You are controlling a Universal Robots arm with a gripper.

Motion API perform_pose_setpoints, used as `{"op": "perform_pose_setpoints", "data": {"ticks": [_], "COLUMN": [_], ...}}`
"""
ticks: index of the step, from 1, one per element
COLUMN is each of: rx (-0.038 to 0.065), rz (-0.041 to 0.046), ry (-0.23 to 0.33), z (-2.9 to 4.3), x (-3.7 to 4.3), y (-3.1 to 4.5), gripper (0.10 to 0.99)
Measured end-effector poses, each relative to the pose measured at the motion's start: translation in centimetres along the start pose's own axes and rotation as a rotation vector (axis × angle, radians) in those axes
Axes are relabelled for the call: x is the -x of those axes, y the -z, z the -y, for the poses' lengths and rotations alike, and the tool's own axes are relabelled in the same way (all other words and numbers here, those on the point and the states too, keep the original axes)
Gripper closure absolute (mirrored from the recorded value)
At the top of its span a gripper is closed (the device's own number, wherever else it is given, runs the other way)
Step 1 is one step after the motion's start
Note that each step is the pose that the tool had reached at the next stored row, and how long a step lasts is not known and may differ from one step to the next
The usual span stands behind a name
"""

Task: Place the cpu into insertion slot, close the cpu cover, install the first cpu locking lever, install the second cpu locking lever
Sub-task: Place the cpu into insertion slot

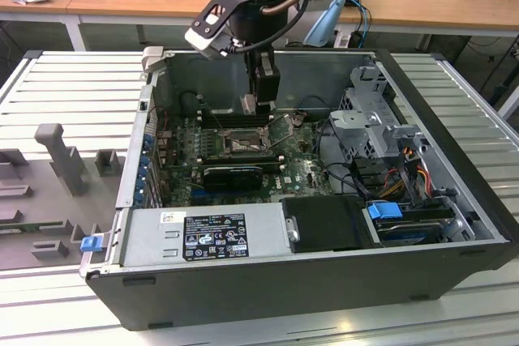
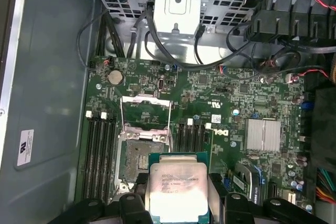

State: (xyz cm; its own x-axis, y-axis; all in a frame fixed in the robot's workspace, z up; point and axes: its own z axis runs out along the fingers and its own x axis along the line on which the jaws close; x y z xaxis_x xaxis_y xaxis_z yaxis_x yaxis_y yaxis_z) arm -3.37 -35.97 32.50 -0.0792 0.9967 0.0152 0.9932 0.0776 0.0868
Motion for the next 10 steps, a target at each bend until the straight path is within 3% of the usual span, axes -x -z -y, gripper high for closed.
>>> {"op": "perform_pose_setpoints", "data": {"ticks": [10], "rx": [0.0], "rz": [0.0], "ry": [0.0], "z": [0.05], "x": [0.01], "y": [-0.59], "gripper": [0.557]}}
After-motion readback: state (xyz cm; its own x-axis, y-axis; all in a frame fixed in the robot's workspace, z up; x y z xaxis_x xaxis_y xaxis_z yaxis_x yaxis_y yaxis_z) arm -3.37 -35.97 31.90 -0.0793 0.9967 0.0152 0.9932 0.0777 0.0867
